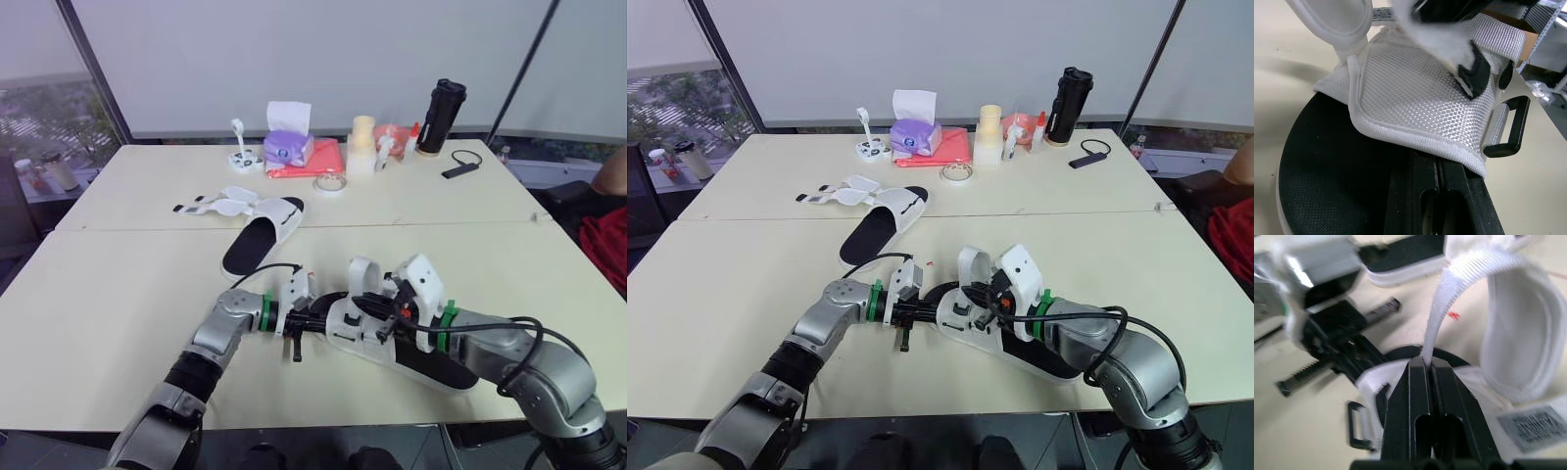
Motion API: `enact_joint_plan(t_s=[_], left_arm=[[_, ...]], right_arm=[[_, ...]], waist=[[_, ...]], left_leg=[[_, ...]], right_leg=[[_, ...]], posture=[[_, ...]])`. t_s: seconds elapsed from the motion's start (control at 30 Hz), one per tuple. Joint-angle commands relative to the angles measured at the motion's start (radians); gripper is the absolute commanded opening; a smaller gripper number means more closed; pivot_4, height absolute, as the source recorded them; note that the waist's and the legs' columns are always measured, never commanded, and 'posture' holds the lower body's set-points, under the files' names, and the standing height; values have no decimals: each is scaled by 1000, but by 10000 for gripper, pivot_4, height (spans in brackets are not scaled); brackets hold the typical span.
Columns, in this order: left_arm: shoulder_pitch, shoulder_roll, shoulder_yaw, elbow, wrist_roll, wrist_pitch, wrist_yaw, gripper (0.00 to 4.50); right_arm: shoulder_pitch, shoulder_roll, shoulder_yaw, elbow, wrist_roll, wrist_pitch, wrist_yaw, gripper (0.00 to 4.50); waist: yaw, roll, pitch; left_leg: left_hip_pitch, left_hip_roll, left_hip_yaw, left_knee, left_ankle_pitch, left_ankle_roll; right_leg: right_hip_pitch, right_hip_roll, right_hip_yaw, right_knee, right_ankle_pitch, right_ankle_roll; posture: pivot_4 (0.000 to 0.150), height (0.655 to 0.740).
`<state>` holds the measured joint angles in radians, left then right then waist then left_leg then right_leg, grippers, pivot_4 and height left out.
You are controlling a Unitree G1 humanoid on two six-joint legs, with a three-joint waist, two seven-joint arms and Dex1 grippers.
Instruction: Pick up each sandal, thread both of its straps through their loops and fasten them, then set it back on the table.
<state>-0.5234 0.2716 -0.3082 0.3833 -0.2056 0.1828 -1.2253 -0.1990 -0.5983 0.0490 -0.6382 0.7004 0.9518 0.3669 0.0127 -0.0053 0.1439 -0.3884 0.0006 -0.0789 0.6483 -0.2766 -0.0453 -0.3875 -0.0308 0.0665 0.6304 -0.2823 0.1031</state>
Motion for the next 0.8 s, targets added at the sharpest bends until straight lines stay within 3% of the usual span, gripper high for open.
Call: enact_joint_plan(t_s=[0.03, 0.27, 0.63, 0.77, 0.8], left_arm=[[45, -1, -65, 86, 66, 35, 11, 0], [38, -2, -64, 98, 68, 31, 10, 0], [39, 0, -63, 100, 69, 30, 11, 0], [39, 0, -64, 108, 73, 24, 13, 0], [38, 0, -63, 108, 72, 24, 13, 0]], right_arm=[[20, 30, -48, -44, 79, 22, 12, 516], [43, 43, -68, -60, 147, 60, 6, 516], [53, 9, -10, -46, 75, 54, 19, 516], [39, 44, -22, -17, 94, 98, -23, 516], [35, 84, -62, -10, 156, 114, -43, 516]], waist=[[1, 0, 0], [1, 0, 0], [1, 0, 0], [0, 0, 0], [1, 0, 0]], left_leg=[[0, 0, 0, 0, 0, 0], [0, 0, 0, 0, 0, 0], [0, 0, 0, 0, 0, 0], [0, 0, 0, 0, 0, 0], [0, 0, 0, 0, 0, 0]], right_leg=[[0, 0, 0, 0, 0, 0], [0, -1, 0, 0, 0, 0], [0, -1, 0, 0, 0, -1], [0, -1, 0, 0, 0, -1], [0, -1, 0, 0, 0, -1]], posture=[[1500, 7400], [1500, 7400], [1500, 7400], [1500, 7400], [1500, 7400]])
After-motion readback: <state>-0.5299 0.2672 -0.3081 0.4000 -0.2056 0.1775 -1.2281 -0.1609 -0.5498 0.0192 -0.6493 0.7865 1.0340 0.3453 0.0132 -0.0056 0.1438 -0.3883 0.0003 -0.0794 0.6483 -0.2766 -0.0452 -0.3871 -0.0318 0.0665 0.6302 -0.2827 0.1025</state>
